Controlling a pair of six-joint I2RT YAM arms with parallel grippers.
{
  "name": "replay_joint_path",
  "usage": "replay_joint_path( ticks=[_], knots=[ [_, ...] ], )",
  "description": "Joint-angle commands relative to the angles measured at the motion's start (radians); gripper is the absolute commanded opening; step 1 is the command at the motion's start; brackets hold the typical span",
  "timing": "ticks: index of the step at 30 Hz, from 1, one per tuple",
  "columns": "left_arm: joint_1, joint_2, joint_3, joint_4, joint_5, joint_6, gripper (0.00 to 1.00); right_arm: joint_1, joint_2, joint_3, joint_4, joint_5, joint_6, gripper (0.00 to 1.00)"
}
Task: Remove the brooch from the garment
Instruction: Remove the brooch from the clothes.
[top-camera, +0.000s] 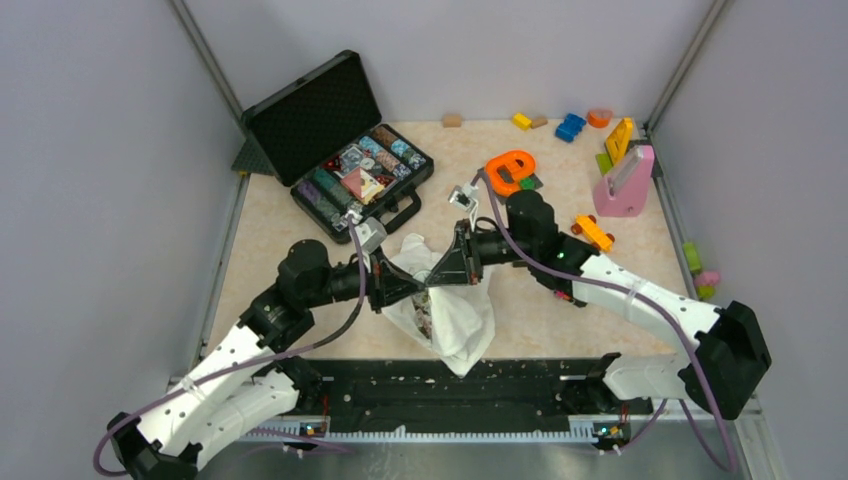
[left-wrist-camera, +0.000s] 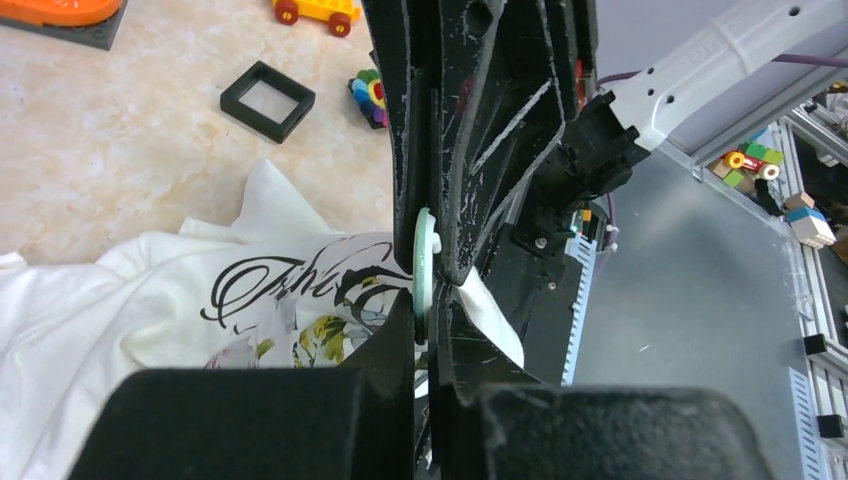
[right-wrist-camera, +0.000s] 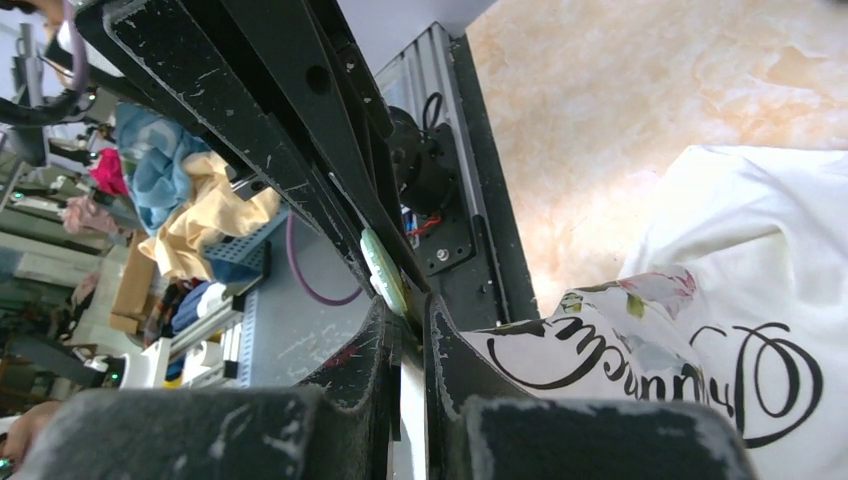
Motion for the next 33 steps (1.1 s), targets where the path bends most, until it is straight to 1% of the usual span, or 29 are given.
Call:
replay_joint_path(
  ticks=[1, 6, 7, 8, 9, 10, 11, 12, 15, 16, 17, 18, 22, 25, 29, 33],
  knots=[
    [-0.025, 0.034, 0.048, 0.048, -0.038, 0.014, 0.00, 0.054, -0.003, 0.035, 0.015, 0.027, -0.044, 0.04],
    [-0.019, 0.041, 0.042, 0.020, -0.088, 0.002, 0.00, 0.048, -0.074, -0.005, 0.005, 0.017, -0.096, 0.06],
    [-0.017, 0.053, 0.047, 0.009, -0.096, -0.003, 0.00, 0.045, -0.087, -0.011, -0.001, 0.017, -0.108, 0.07],
    [-0.013, 0.066, 0.054, -0.003, -0.103, -0.007, 0.00, 0.043, -0.097, -0.019, -0.004, 0.016, -0.117, 0.12],
    [-0.009, 0.079, 0.061, -0.014, -0.116, -0.014, 0.00, 0.040, -0.108, -0.027, -0.006, 0.017, -0.122, 0.25],
    [-0.005, 0.085, 0.064, -0.020, -0.134, -0.022, 0.00, 0.033, -0.120, -0.035, -0.013, 0.033, -0.115, 0.45],
    [-0.001, 0.086, 0.063, -0.021, -0.151, -0.029, 0.00, 0.023, -0.131, -0.046, -0.013, 0.046, -0.105, 0.55],
    [0.005, 0.082, 0.061, -0.019, -0.163, -0.036, 0.00, 0.009, -0.146, -0.063, 0.002, 0.044, -0.096, 0.59],
    [0.029, 0.054, 0.046, 0.002, -0.181, -0.057, 0.00, -0.036, -0.194, -0.127, 0.053, 0.045, -0.082, 0.60],
    [0.038, 0.045, 0.042, 0.006, -0.184, -0.061, 0.00, -0.041, -0.209, -0.146, 0.056, 0.056, -0.096, 0.60],
    [0.047, 0.036, 0.041, 0.009, -0.182, -0.065, 0.00, -0.042, -0.224, -0.160, 0.043, 0.079, -0.125, 0.64],
    [0.055, 0.029, 0.036, 0.013, -0.175, -0.069, 0.00, -0.041, -0.236, -0.176, 0.037, 0.104, -0.149, 0.66],
    [0.075, 0.016, 0.033, 0.024, -0.147, -0.078, 0.00, -0.039, -0.242, -0.236, 0.043, 0.166, -0.204, 0.67],
    [0.077, 0.020, 0.033, 0.025, -0.136, -0.083, 0.00, -0.022, -0.217, -0.237, 0.071, 0.182, -0.206, 0.66],
    [0.076, 0.024, 0.029, 0.036, -0.130, -0.088, 0.00, 0.040, -0.184, -0.206, 0.082, 0.289, -0.231, 0.68],
    [0.076, 0.026, 0.024, 0.048, -0.103, -0.087, 0.00, 0.049, -0.175, -0.180, 0.120, 0.354, -0.227, 0.67]
  ],
)
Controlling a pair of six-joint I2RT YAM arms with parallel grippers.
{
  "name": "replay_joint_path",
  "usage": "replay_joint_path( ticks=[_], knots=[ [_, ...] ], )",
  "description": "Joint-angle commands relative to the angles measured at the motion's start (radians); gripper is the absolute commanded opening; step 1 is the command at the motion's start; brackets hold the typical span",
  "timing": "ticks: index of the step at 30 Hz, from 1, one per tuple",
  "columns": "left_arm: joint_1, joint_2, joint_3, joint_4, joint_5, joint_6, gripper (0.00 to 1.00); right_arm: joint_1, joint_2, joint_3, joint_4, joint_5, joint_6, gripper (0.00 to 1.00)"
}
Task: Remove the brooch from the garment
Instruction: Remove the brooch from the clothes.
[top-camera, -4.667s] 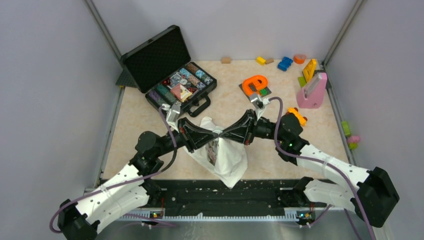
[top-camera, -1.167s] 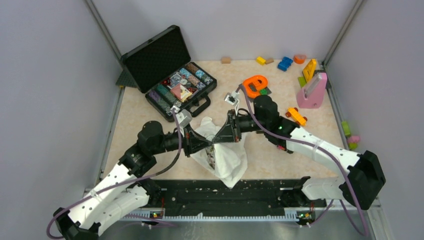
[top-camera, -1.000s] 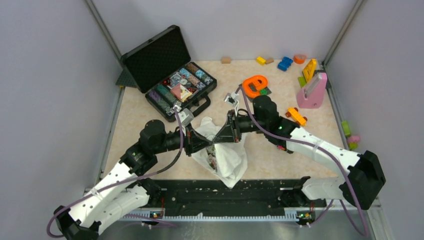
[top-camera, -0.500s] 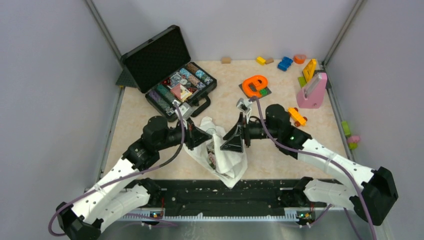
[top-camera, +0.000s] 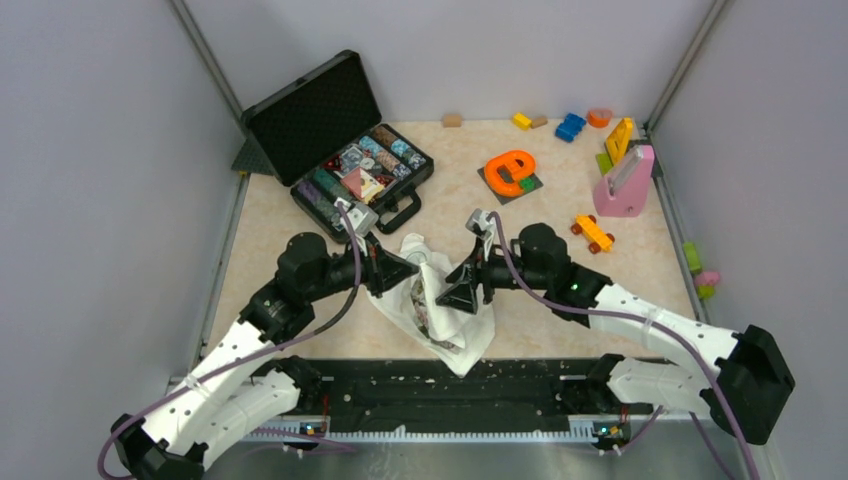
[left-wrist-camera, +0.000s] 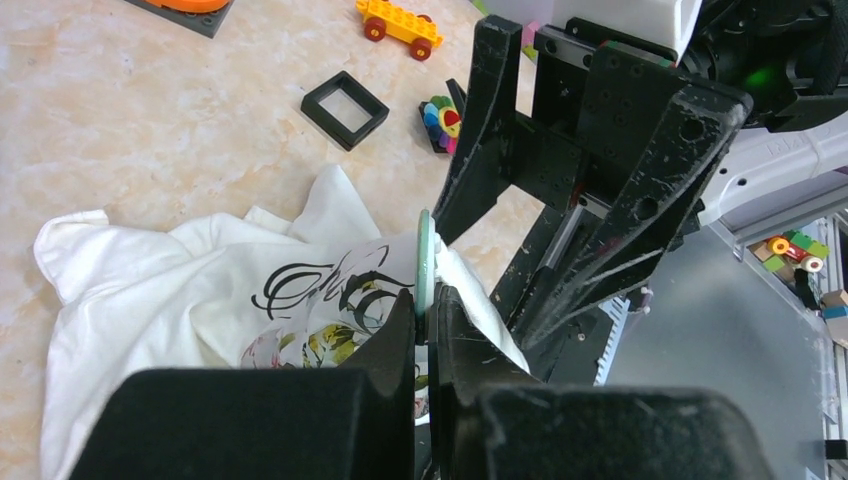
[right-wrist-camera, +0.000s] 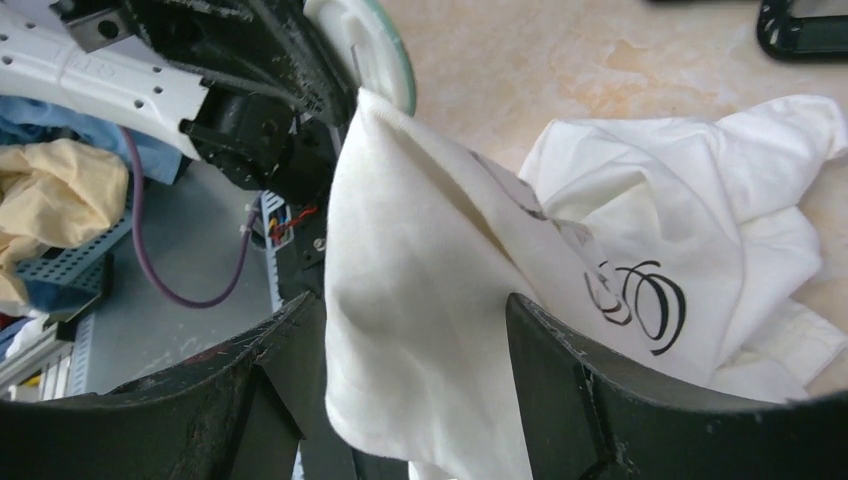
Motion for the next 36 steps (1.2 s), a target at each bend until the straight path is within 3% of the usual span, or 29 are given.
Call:
replay_joint_path(
  ticks=[1, 5, 9, 13, 17, 19, 24, 25, 29, 32, 36],
  knots=[
    [0.006, -0.001, -0.009, 0.078, 0.034, -0.011, 0.00, 0.016, -0.002, 0.063, 0.095, 0.119, -0.027, 0.65],
    [0.006, -0.006, -0.016, 0.098, 0.038, -0.023, 0.00, 0.016, 0.002, 0.091, 0.091, 0.090, -0.037, 0.50],
    [0.007, 0.016, -0.013, 0.117, 0.086, -0.024, 0.00, 0.016, 0.012, 0.120, 0.063, 0.117, -0.050, 0.60],
    [0.007, 0.029, -0.021, 0.143, 0.177, -0.021, 0.00, 0.015, -0.001, 0.124, 0.080, 0.163, -0.052, 0.61],
    [0.006, -0.003, -0.057, 0.262, 0.286, -0.057, 0.00, 0.007, 0.015, 0.143, 0.095, 0.084, -0.015, 0.65],
    [0.006, -0.021, -0.071, 0.288, 0.294, -0.073, 0.00, 0.002, 0.016, 0.140, 0.121, 0.036, 0.019, 0.59],
    [0.006, -0.022, -0.075, 0.280, 0.309, -0.070, 0.00, 0.002, 0.013, 0.133, 0.150, -0.010, 0.051, 0.33],
    [0.006, -0.016, -0.075, 0.278, 0.311, -0.069, 0.00, 0.002, 0.015, 0.135, 0.151, -0.019, 0.056, 0.32],
    [0.006, -0.001, -0.074, 0.278, 0.334, -0.067, 0.00, 0.001, 0.017, 0.137, 0.166, -0.027, 0.076, 0.51],
    [0.006, -0.001, -0.078, 0.289, 0.344, -0.070, 0.00, -0.007, 0.008, 0.133, 0.186, -0.022, 0.107, 0.51],
    [0.006, -0.002, -0.080, 0.293, 0.348, -0.072, 0.00, -0.024, -0.001, 0.110, 0.246, -0.051, 0.165, 0.42]
  ],
)
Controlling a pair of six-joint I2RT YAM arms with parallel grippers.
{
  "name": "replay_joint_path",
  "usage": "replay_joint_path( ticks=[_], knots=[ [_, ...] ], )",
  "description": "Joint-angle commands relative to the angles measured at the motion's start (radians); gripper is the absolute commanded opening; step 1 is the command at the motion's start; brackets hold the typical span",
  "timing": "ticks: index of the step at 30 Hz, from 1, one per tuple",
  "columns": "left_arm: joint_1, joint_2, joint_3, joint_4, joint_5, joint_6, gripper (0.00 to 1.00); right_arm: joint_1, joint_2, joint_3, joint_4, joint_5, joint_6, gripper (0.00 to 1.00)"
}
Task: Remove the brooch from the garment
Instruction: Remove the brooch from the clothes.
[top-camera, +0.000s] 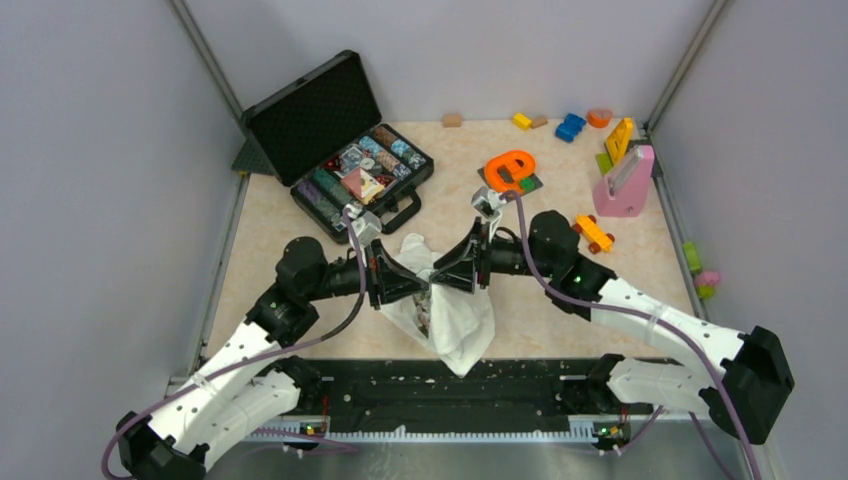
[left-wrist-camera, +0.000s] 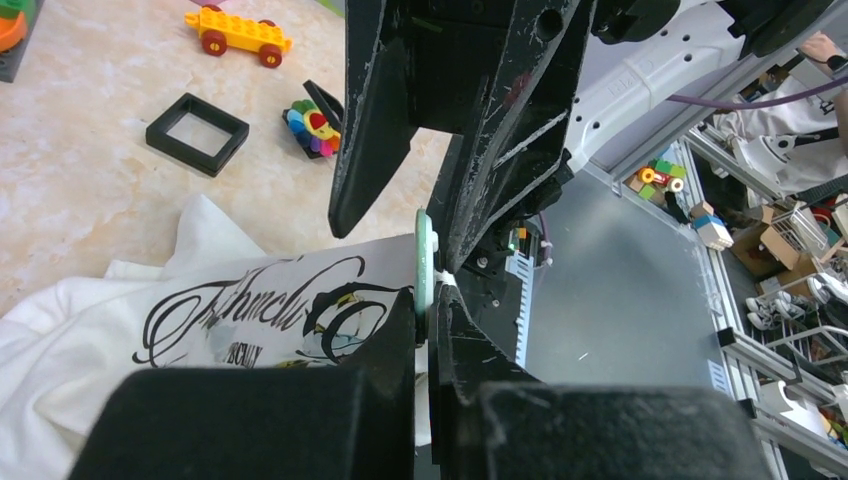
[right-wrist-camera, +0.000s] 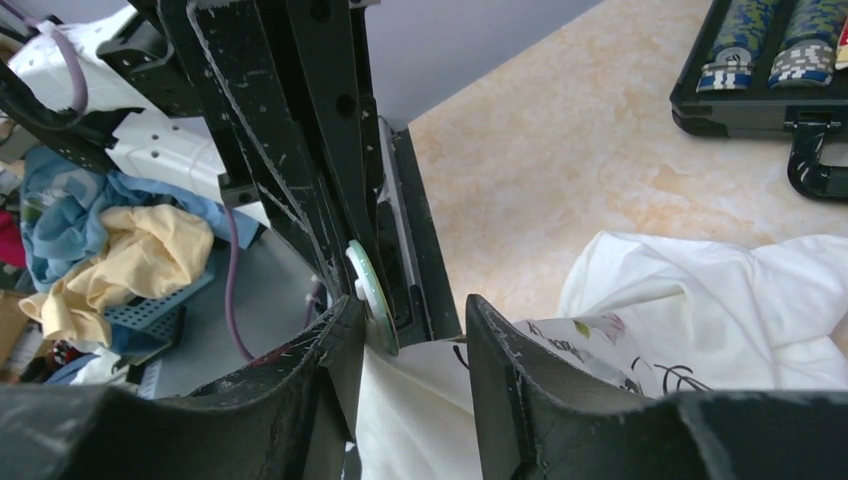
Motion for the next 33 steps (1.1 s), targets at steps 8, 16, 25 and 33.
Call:
replay_joint_path(
  ticks=[8, 16, 25, 33],
  knots=[
    [-0.002, 0.002, 0.002, 0.056, 0.026, -0.006, 0.00, -0.043, -0.012, 0.017, 0.111, -0.054, 0.088, 0.40],
    [-0.002, 0.017, 0.016, 0.053, 0.035, -0.017, 0.00, -0.060, -0.033, 0.006, 0.082, -0.042, 0.063, 0.28],
    [-0.002, 0.030, 0.024, 0.071, 0.016, -0.046, 0.00, -0.050, -0.014, 0.004, 0.061, -0.065, -0.006, 0.26],
    [0.011, 0.037, 0.027, 0.094, 0.026, -0.074, 0.00, -0.050, -0.045, -0.029, 0.059, -0.044, -0.040, 0.32]
  ],
)
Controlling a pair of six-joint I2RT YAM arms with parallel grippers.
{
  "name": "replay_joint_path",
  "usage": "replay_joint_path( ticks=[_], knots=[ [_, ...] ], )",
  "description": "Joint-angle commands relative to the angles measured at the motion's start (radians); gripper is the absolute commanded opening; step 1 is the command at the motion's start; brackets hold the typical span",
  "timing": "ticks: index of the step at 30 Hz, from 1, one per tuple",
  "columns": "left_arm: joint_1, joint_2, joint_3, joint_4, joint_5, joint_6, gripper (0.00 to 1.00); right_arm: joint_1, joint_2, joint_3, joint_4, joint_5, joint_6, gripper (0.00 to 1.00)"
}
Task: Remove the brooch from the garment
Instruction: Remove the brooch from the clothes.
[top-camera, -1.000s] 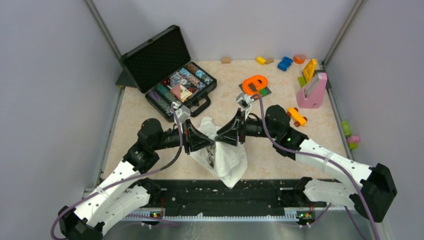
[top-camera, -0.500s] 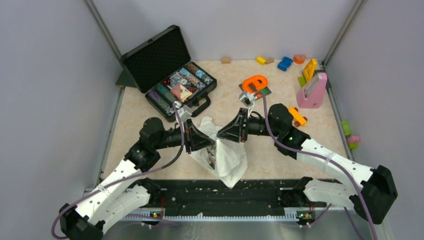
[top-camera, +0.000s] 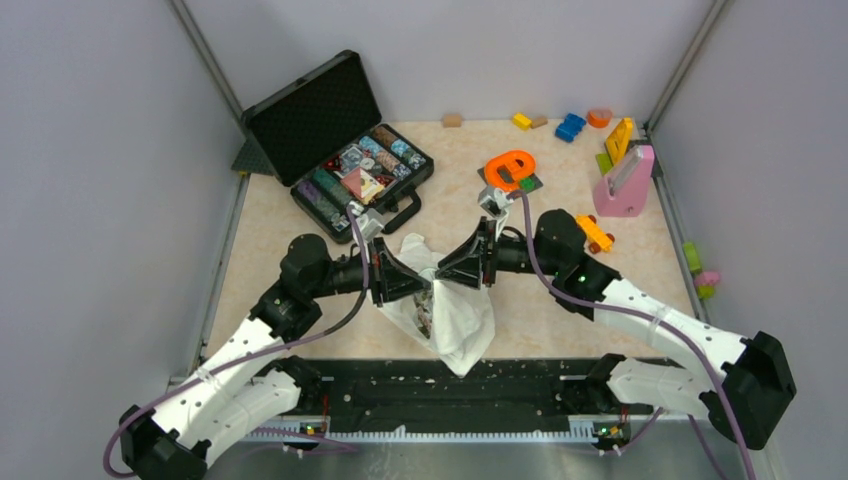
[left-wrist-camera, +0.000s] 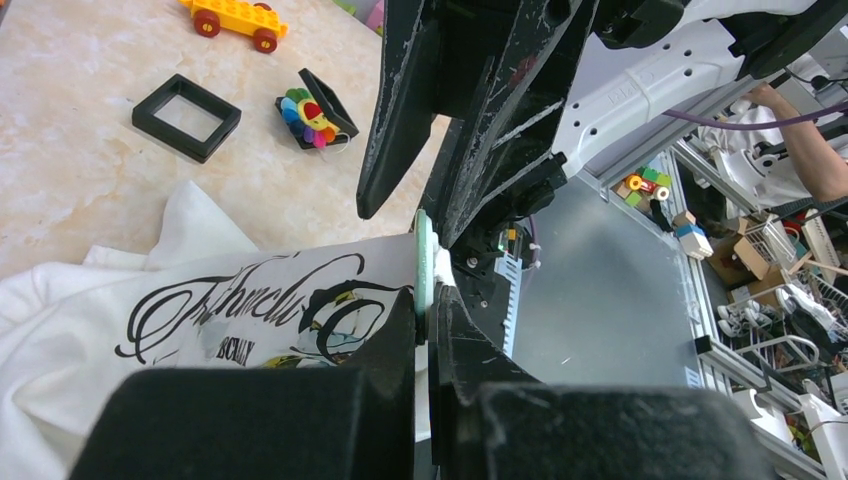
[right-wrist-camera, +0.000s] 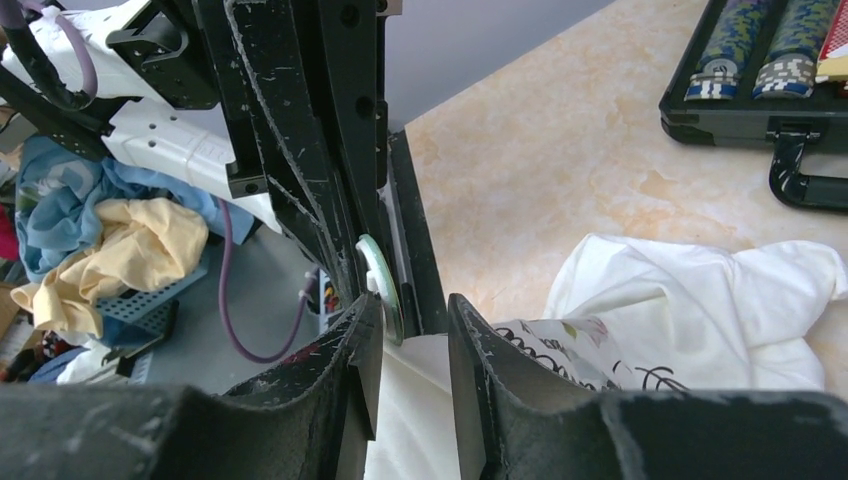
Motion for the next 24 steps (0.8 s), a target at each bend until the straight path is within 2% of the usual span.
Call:
replay_joint_path(
  ticks=[1, 5, 12, 16, 24],
  knots=[
    [0.010, 0.007, 0.027, 0.085, 0.020, -0.031, 0.00, -0.002, -0.033, -0.021, 0.024, 0.014, -0.045, 0.32],
    [0.012, 0.010, 0.026, 0.103, 0.026, -0.047, 0.00, -0.002, -0.029, -0.028, 0.036, 0.001, -0.047, 0.36],
    [0.012, 0.017, 0.018, 0.135, 0.041, -0.059, 0.00, 0.016, 0.010, 0.004, 0.010, 0.025, -0.062, 0.30],
    [0.013, 0.021, 0.020, 0.137, 0.043, -0.058, 0.00, 0.042, 0.039, 0.022, -0.011, 0.051, -0.085, 0.23],
    [0.015, 0.028, 0.021, 0.131, 0.047, -0.053, 0.00, 0.069, 0.055, 0.041, -0.048, 0.085, -0.127, 0.23]
  ],
)
